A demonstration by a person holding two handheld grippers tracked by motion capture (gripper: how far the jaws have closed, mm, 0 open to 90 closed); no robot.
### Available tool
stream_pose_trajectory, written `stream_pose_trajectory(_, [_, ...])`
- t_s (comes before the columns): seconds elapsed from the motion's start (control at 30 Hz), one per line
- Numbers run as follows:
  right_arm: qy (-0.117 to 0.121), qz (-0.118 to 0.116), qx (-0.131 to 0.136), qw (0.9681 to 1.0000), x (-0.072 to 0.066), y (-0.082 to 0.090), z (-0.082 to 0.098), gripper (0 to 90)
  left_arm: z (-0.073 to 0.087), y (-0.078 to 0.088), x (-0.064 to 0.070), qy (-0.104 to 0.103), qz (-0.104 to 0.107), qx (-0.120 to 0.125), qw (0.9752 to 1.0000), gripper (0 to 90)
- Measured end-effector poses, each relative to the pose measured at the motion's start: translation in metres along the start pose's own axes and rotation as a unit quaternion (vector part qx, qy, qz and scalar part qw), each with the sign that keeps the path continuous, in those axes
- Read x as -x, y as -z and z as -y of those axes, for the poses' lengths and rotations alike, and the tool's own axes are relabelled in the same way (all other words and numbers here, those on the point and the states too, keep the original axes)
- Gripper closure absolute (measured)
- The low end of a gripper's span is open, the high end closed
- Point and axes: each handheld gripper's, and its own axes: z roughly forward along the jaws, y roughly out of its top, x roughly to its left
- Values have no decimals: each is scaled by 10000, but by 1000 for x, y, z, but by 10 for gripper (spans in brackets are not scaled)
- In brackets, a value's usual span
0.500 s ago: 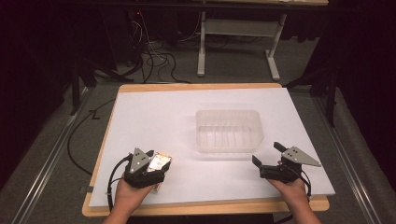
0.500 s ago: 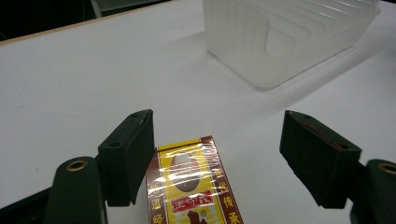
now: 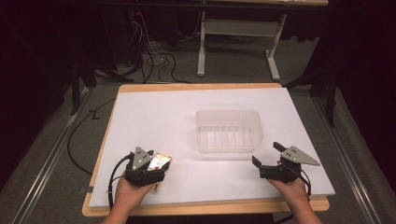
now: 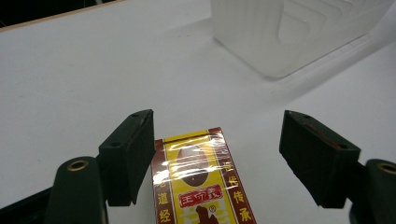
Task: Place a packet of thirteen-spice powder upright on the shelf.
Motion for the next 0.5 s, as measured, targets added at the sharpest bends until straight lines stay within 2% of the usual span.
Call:
stream_pose_trajectory(0.2, [74, -61, 6, 10000, -2, -1, 0, 3, 0, 1, -1, 24, -38, 41, 10000, 274])
stream_pose_trajectory(0.4, [-57, 4, -13, 10000, 0, 0, 1, 3, 0, 0, -1, 16, -80, 10, 10000, 273])
stream_pose_trajectory(0.5, [-28, 29, 54, 10000, 1, 3, 0, 3, 0, 0, -2, 35, -114, -5, 9999, 274])
